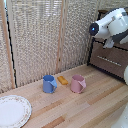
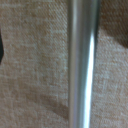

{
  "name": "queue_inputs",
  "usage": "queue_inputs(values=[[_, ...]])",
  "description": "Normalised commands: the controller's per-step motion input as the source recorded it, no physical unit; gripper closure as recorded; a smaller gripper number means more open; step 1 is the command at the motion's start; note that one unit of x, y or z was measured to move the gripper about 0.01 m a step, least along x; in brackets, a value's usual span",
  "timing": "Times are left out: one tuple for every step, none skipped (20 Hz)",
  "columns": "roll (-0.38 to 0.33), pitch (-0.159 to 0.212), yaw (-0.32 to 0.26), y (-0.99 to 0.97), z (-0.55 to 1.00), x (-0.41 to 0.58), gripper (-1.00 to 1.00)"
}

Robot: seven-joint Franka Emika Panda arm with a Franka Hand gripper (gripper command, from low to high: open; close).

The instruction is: Propose to navigate your clamp on the clench of the first drawer. Use gentle force to register to the cabinet. Send posterior your swing mandate till over it lurks, a cup of pink essence. Fortify your grip after aiming concentric with the pink cup’s periphery. Manoeuvre the pink towards the cabinet's top. Drop your compression till the cup is resting inside.

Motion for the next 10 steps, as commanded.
queue_inputs(values=[[0.024,0.0,0.086,-0.12,-0.02,0.0,1.0],[0.0,0.0,0.037,-0.05,0.0,0.0,1.0],[0.0,0.0,0.049,-0.04,-0.01,0.0,1.0],[0.0,0.0,0.034,-0.09,0.0,0.0,1.0],[0.0,0.0,0.028,-0.06,0.0,0.0,1.0],[0.0,0.0,0.059,0.0,-0.01,0.0,1.0],[0.0,0.0,0.058,0.0,-0.02,0.0,1.0],[0.005,0.018,0.102,0.0,-0.05,-0.017,1.0],[0.01,0.0,0.115,0.0,-0.03,-0.054,1.0],[0.002,0.01,0.126,0.0,0.0,0.0,1.0]])
